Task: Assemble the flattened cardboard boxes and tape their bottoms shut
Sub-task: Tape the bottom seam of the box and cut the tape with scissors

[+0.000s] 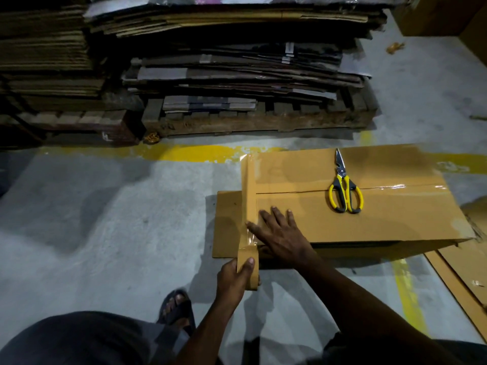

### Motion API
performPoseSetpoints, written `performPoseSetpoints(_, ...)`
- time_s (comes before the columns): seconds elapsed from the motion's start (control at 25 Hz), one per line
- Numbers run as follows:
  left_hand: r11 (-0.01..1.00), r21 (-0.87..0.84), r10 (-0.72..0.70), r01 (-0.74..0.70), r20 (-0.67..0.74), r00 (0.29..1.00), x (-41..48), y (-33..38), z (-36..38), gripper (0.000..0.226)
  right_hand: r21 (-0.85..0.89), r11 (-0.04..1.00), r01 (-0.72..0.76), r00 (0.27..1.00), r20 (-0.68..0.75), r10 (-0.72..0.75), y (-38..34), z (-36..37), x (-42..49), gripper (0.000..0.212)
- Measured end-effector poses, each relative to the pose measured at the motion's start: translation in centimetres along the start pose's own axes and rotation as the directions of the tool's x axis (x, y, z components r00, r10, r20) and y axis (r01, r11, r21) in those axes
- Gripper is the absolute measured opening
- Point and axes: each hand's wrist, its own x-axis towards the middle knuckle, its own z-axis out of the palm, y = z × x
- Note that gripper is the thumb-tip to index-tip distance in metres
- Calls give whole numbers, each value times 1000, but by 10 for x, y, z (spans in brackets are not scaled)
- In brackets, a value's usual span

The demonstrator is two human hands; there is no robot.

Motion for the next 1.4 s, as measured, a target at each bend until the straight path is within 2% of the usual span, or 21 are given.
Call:
performPoseSetpoints(0.16, 984, 83, -158, 158, -3, 987, -8, -11, 1, 36, -31, 999, 35, 999, -12, -35, 3, 4, 0, 85)
performPoseSetpoints(0.32, 976, 65, -207, 209, -33, 978, -8, -16, 7, 23, -3, 999, 35, 999, 14, -35, 7, 4, 0, 84)
performPoseSetpoints(0.4, 981, 5, -192, 192, -14, 981, -6, -14, 7, 40, 3, 998, 55, 997, 55, -55, 11, -2, 0, 72)
performPoseSetpoints(0.48, 986, 21, -165, 165, -23, 986, -5, -14, 4, 53, 30, 999, 19, 996, 84, -21, 19, -15, 1, 74)
performPoseSetpoints(0.52, 987, 42, -151, 153, -38, 988, -4, -16, 3, 56, 58, 998, -32, 998, 51, 29, 26, -21, 0, 73)
performPoseSetpoints(0.56, 988, 57, -138, 141, -48, 989, -1, -20, 2, 57, 97, 987, -129, 991, -19, 131, 38, -25, -2, 68)
performPoseSetpoints(0.6, 989, 62, -135, 137, -45, 990, 0, -21, 3, 58, 136, 957, -258, 953, -128, 275, 52, -26, -7, 62)
performPoseSetpoints(0.68, 990, 21, -139, 139, -9, 990, 2, -22, 5, 63, 192, 825, -532, 791, -235, 565, 84, -25, -21, 53)
performPoseSetpoints(0.76, 991, -42, -128, 129, 21, 992, 1, -21, 6, 64, 213, 680, -702, 678, -93, 729, 104, -22, -35, 52)
performPoseSetpoints(0.8, 992, -62, -106, 107, 23, 994, 2, -21, 6, 62, 212, 647, -733, 662, 3, 749, 111, -18, -39, 51)
performPoseSetpoints(0.88, 992, -78, -94, 97, 40, 995, 1, -21, 4, 53, 245, 660, -710, 688, 43, 725, 118, -14, -43, 43)
performPoseSetpoints(1.0, 991, -108, -68, 78, 91, 994, 1, -22, -3, 38, 297, 751, -590, 767, -86, 636, 122, -21, -47, 37)
performPoseSetpoints(1.04, 990, -116, -66, 78, 101, 993, 0, -23, -3, 32, 262, 790, -554, 786, -148, 601, 122, -21, -50, 35)
performPoseSetpoints(1.12, 989, -123, -63, 79, 132, 989, -3, -22, -4, 26, 160, 857, -489, 839, -180, 513, 115, -22, -59, 28)
performPoseSetpoints(1.2, 990, -123, -43, 65, 173, 984, -3, -19, -4, 32, 231, 884, -407, 892, -105, 439, 108, -25, -62, 27)
performPoseSetpoints(1.28, 991, -123, -33, 60, 210, 977, -2, -19, -6, 36, 326, 870, -369, 918, -21, 397, 104, -33, -57, 38)
performPoseSetpoints(1.4, 989, -131, -41, 73, 232, 972, -2, -20, -8, 42, 335, 885, -324, 945, 77, 317, 104, -49, -48, 49)
